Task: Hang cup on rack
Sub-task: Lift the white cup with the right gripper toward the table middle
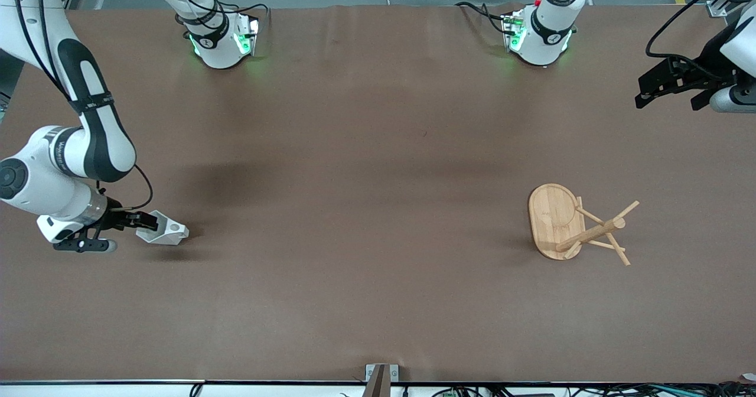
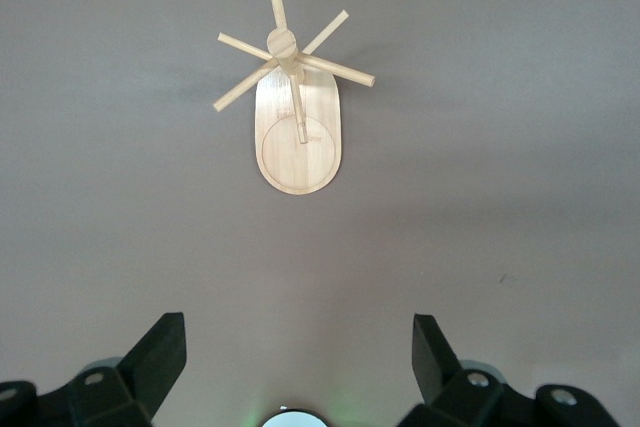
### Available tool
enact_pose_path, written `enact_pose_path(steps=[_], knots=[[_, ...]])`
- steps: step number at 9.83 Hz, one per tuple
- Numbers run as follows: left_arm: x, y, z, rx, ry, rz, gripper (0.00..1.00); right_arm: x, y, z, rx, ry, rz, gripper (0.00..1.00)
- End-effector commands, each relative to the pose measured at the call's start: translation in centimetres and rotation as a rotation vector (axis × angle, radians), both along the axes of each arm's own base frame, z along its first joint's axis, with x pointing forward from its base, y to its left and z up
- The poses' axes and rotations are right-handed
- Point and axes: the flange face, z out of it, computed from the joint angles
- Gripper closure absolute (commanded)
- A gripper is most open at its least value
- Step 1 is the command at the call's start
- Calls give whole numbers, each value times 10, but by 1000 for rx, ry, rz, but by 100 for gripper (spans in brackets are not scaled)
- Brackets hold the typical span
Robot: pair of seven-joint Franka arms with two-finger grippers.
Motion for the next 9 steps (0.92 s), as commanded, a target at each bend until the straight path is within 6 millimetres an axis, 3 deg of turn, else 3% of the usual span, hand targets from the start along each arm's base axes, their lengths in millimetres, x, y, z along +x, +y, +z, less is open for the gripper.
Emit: enact_pose_path(steps=[1, 5, 7, 9], knots=[[3, 0, -16, 3, 42, 3, 0, -2, 0, -18, 6, -7, 22, 30], [4, 1, -16, 3, 42, 4, 0, -4, 2, -30, 25, 14, 1, 97], [4, 2, -16, 3, 42, 4, 0, 0, 13, -17, 39, 76, 27, 99], [4, 2, -16, 3, 42, 4, 0, 9, 43, 50, 79, 167, 70, 99]])
